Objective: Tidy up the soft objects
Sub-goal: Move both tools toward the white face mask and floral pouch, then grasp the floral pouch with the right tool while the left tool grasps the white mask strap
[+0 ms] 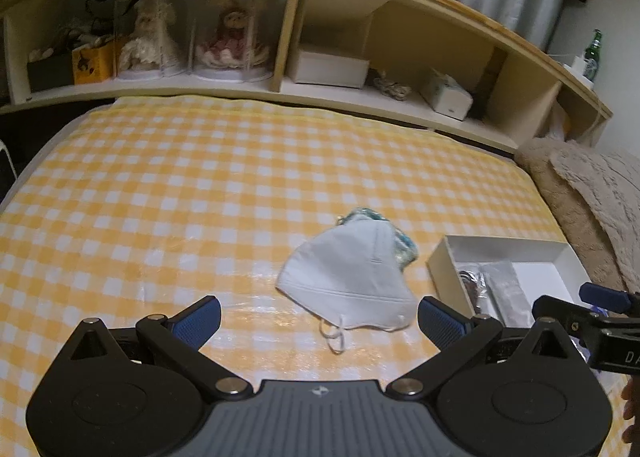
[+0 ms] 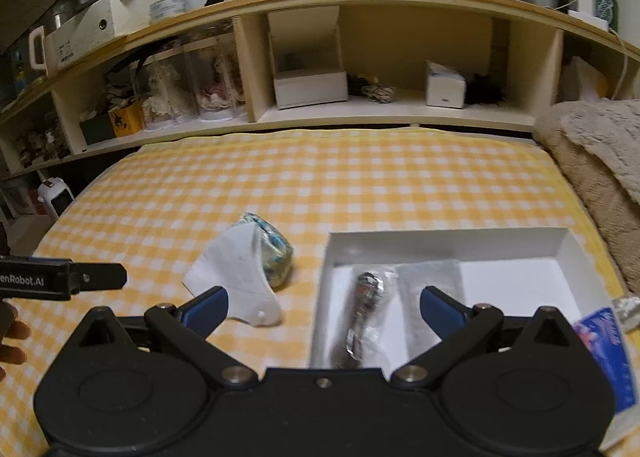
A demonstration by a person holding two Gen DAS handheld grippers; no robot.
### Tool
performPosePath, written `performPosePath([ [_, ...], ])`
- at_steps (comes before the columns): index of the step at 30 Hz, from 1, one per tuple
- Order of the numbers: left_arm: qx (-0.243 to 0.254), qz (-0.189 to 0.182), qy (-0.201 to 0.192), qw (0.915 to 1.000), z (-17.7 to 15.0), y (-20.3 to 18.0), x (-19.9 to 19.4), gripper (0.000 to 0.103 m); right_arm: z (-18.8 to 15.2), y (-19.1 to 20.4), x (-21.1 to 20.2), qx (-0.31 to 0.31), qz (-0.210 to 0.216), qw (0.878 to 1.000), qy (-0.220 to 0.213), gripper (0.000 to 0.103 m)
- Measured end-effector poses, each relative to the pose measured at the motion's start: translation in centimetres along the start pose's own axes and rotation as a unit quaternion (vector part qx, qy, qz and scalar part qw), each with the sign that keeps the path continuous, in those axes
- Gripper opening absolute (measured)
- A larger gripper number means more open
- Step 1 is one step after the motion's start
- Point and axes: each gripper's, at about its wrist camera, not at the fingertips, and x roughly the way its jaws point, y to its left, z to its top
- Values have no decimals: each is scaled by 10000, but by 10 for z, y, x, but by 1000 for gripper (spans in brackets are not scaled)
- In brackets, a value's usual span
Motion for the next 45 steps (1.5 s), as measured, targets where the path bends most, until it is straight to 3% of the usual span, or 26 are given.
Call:
performPosePath([
  [5, -195, 57, 21, 9998, 3, 12, 15, 103, 3, 10, 28, 99, 34, 9999, -69, 103],
  [14, -434, 143, 24, 9990, 6, 24, 53, 103, 18, 20, 86, -369, 10, 9993, -103, 102],
  [19, -393, 123, 92, 9991, 3, 29, 67, 103, 20, 36, 118, -1220, -140, 9924, -89, 90],
  [24, -408, 5, 43, 9992, 5, 33, 73, 103, 12, 59, 155, -2126, -398, 9763, -86, 90],
  [27, -183, -59, -46, 9998, 8, 30, 76, 103, 13, 63, 171, -2287, -366, 9728, -7, 87],
  [31, 113, -26, -70, 9999, 10, 28, 81, 103, 14, 72, 184, -2392, 34, 9708, 167, 60],
  [32, 122, -32, -63, 9999, 10, 29, 82, 103, 13, 75, 185, -2477, 142, 9685, 195, 50],
  [35, 16, -107, -1, 9999, 12, 37, 85, 103, 11, 83, 186, -2577, 428, 9647, 332, 34],
  [39, -164, -98, 216, 9996, 9, 45, 87, 99, 13, 81, 182, -2286, 977, 9664, 659, 27],
  [41, -179, -64, 302, 9994, 7, 48, 88, 95, 13, 79, 176, -2061, 1212, 9678, 789, 18],
  [45, -85, 84, 494, 9987, 1, 48, 87, 93, 9, 71, 167, -1496, 1739, 9666, 1147, 12],
])
